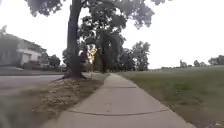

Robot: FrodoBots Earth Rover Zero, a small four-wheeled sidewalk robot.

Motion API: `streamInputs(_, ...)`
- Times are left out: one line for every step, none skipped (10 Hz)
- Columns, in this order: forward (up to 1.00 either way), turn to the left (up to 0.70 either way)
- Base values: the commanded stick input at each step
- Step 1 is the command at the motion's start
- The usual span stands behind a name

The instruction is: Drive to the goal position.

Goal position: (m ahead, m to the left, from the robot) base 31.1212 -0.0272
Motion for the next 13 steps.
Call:
streamInputs(1.00,0.00)
streamInputs(1.00,0.00)
streamInputs(1.00,0.00)
streamInputs(1.00,0.00)
streamInputs(1.00,0.00)
streamInputs(1.00,0.00)
streamInputs(1.00,0.00)
streamInputs(1.00,0.00)
streamInputs(1.00,0.00)
streamInputs(1.00,0.00)
streamInputs(1.00,0.00)
streamInputs(1.00,0.00)
streamInputs(1.00,0.00)
